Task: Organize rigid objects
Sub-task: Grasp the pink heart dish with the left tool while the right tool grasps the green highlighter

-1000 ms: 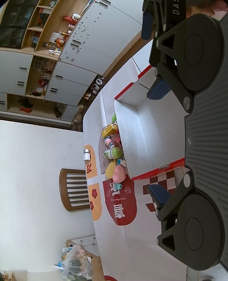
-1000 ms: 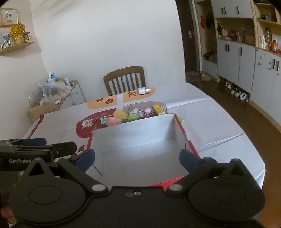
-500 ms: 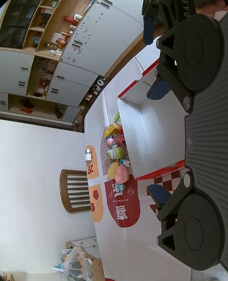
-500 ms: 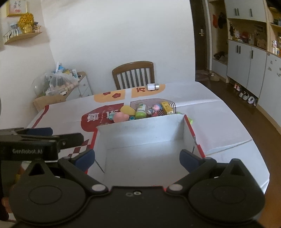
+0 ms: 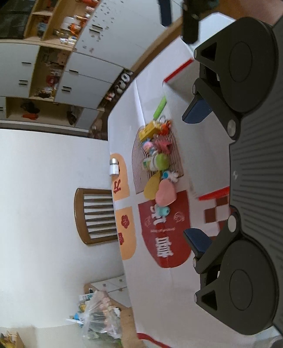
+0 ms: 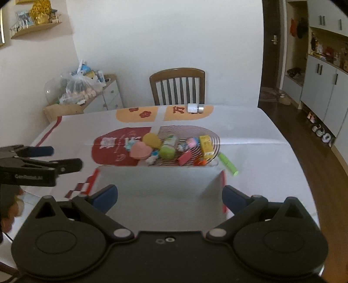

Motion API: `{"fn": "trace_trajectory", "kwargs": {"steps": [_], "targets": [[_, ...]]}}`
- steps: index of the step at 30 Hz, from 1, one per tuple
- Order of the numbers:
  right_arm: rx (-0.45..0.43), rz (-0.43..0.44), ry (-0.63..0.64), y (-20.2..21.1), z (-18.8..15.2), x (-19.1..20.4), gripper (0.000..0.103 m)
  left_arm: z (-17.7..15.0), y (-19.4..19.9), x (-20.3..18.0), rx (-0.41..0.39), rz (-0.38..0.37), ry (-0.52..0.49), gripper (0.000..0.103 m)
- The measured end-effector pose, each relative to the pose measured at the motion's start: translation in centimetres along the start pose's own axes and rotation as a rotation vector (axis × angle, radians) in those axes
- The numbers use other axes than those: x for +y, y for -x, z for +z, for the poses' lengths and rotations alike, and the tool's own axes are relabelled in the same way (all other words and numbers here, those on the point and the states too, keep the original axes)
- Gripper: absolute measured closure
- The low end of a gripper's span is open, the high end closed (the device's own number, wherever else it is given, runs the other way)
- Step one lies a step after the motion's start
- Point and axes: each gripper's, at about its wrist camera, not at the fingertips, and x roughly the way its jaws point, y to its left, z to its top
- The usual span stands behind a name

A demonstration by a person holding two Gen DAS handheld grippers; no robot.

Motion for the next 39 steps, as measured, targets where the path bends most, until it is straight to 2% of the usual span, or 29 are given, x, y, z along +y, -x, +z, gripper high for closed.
{"fn": "trace_trajectory", "kwargs": {"steps": [4,9,14,20,24,26,31,39], "targets": [[0.026,0.004,0.016,-2.7,2.4,-3.0,0.002,2.2,-3.4,0.7,0.017,0.035,-0.021,0.000],[0.088,0.018,0.019,-6.8,5.1,-6.3,0.003,4.5,-8.3,2.0,0.083,0.018,-0.015,0.000],[0.155,0.037,0.031,-10.8,7.1,-8.6,0.003,6.1,-12.9,2.8,0.128,0.035,-0.050,0.000],[0.228,0.061,0.081,-15.6,8.7,-10.1,0.005,6.6,-18.5,3.2,0.211,-0.022,-0.103,0.000],[0.279,0.070,0.136,-18.4,9.0,-10.8,0.009,6.6,-21.5,3.6,0.242,-0.010,-0.106,0.000],[0.304,0.071,0.154,-19.9,9.0,-11.3,0.013,6.5,-22.6,3.8,0.245,-0.026,-0.104,0.000],[0.347,0.065,0.164,-22.6,8.6,-12.4,0.019,5.6,-25.4,4.0,0.292,-0.030,-0.133,0.001],[0.394,0.069,0.183,-24.9,7.4,-13.3,0.029,4.3,-27.6,4.2,0.308,-0.038,-0.125,0.003]]}}
